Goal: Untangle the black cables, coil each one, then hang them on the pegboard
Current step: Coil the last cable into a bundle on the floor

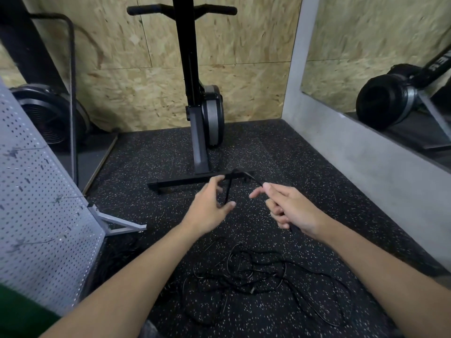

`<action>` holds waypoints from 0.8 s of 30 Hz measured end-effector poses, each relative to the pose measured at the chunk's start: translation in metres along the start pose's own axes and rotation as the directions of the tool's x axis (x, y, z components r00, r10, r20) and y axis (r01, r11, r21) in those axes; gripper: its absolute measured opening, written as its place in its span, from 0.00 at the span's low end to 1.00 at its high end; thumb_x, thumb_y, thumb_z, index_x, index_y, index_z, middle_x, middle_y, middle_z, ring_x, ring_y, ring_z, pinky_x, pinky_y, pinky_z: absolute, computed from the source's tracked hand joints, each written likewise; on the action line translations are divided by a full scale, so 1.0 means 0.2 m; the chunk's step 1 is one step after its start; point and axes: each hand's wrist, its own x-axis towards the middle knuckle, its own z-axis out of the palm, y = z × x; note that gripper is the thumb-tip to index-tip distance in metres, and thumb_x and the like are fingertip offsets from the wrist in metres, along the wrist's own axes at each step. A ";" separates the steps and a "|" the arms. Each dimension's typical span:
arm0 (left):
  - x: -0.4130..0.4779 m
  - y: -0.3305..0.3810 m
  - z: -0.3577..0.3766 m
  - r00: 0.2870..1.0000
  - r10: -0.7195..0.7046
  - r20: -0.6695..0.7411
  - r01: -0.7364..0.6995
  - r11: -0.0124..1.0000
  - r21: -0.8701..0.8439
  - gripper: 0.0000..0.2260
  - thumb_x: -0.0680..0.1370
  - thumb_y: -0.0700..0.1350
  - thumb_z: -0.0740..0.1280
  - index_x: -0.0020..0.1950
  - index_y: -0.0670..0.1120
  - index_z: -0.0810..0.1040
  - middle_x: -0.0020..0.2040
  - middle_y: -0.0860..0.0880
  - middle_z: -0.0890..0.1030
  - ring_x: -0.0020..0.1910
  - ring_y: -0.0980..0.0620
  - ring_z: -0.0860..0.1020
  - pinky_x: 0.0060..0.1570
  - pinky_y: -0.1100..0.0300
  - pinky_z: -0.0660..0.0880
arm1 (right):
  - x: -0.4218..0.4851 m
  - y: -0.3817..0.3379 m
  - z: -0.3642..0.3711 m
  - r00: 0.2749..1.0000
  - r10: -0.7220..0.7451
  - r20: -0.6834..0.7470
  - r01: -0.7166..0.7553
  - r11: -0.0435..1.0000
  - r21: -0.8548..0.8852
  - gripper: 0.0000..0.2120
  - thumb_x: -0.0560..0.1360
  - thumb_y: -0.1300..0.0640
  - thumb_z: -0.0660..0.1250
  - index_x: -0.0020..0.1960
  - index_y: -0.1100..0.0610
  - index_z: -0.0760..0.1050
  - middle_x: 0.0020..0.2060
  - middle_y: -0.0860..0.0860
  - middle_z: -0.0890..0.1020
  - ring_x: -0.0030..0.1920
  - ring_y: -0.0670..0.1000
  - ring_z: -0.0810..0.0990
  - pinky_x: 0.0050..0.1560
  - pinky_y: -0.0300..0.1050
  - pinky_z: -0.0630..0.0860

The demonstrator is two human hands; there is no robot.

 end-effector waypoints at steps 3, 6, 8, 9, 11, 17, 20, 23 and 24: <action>-0.01 0.08 0.01 0.991 0.093 -0.097 -0.105 0.986 -0.127 0.25 0.82 0.51 0.71 0.78 0.57 0.67 0.60 0.59 0.78 0.48 0.59 0.81 0.54 0.58 0.77 | -0.01 -0.03 -0.01 0.999 -0.039 0.035 0.038 0.999 0.031 0.17 0.85 0.43 0.59 0.56 0.49 0.84 0.30 0.48 0.62 0.28 0.47 0.60 0.28 0.43 0.62; 0.00 0.08 -0.02 0.988 0.089 -0.127 -0.104 0.988 -0.115 0.06 0.84 0.49 0.68 0.59 0.52 0.82 0.45 0.58 0.86 0.43 0.67 0.81 0.46 0.67 0.74 | 0.01 -0.02 -0.05 0.997 -0.070 -0.011 0.071 0.994 0.080 0.17 0.85 0.46 0.59 0.56 0.52 0.84 0.30 0.48 0.63 0.27 0.47 0.61 0.27 0.41 0.64; 0.01 0.05 -0.04 0.995 0.064 -0.076 -0.072 0.993 -0.096 0.09 0.84 0.51 0.68 0.50 0.48 0.85 0.37 0.57 0.84 0.31 0.66 0.77 0.35 0.69 0.69 | 0.02 0.01 -0.08 0.995 -0.067 -0.078 0.076 0.990 0.117 0.16 0.86 0.49 0.59 0.56 0.55 0.84 0.31 0.47 0.65 0.28 0.47 0.62 0.28 0.40 0.66; 0.00 0.04 -0.04 0.998 0.051 -0.025 -0.053 0.994 -0.095 0.11 0.83 0.51 0.69 0.46 0.47 0.86 0.34 0.57 0.83 0.28 0.66 0.75 0.32 0.70 0.67 | 0.02 0.02 -0.10 0.992 -0.059 -0.113 0.074 0.988 0.135 0.16 0.86 0.50 0.59 0.57 0.56 0.83 0.31 0.48 0.67 0.28 0.47 0.63 0.28 0.40 0.67; 0.01 0.01 -0.04 0.997 0.036 0.068 -0.020 0.976 -0.218 0.11 0.82 0.50 0.71 0.44 0.47 0.86 0.37 0.54 0.85 0.35 0.64 0.81 0.41 0.66 0.76 | 0.02 0.04 -0.12 0.984 -0.042 -0.173 0.062 0.992 0.113 0.14 0.87 0.53 0.60 0.57 0.58 0.82 0.32 0.49 0.70 0.29 0.47 0.66 0.29 0.41 0.68; 0.04 0.16 -0.03 0.992 -0.083 -0.091 -0.017 0.638 -0.770 0.05 0.80 0.41 0.73 0.52 0.39 0.85 0.44 0.43 0.85 0.39 0.49 0.82 0.47 0.51 0.85 | -0.02 0.07 -0.10 0.995 -0.011 -0.098 -0.027 0.922 -0.385 0.18 0.82 0.35 0.58 0.62 0.42 0.79 0.37 0.36 0.83 0.33 0.35 0.76 0.42 0.35 0.69; 0.04 0.23 -0.02 0.989 -0.111 -0.099 -0.029 0.509 -0.861 0.05 0.79 0.40 0.74 0.51 0.39 0.85 0.45 0.43 0.84 0.44 0.51 0.83 0.46 0.53 0.85 | -0.03 0.05 -0.02 0.999 0.039 -0.025 -0.046 0.916 -0.397 0.20 0.82 0.36 0.58 0.71 0.39 0.70 0.43 0.35 0.77 0.33 0.27 0.73 0.38 0.32 0.66; 0.04 0.24 -0.02 0.986 -0.153 -0.058 0.007 0.396 -0.918 0.06 0.78 0.40 0.74 0.51 0.38 0.85 0.42 0.45 0.83 0.44 0.51 0.83 0.46 0.54 0.85 | -0.02 0.05 0.03 0.998 0.028 0.050 -0.005 0.911 -0.412 0.18 0.83 0.40 0.59 0.70 0.44 0.72 0.47 0.39 0.79 0.32 0.26 0.74 0.33 0.26 0.69; 0.04 0.24 -0.02 0.987 -0.153 -0.045 0.015 0.372 -0.928 0.06 0.78 0.40 0.74 0.52 0.38 0.85 0.41 0.46 0.83 0.43 0.51 0.83 0.45 0.55 0.85 | -0.01 0.05 0.05 0.998 0.024 0.052 0.001 0.904 -0.427 0.15 0.84 0.42 0.59 0.66 0.47 0.76 0.49 0.42 0.81 0.32 0.28 0.75 0.32 0.26 0.69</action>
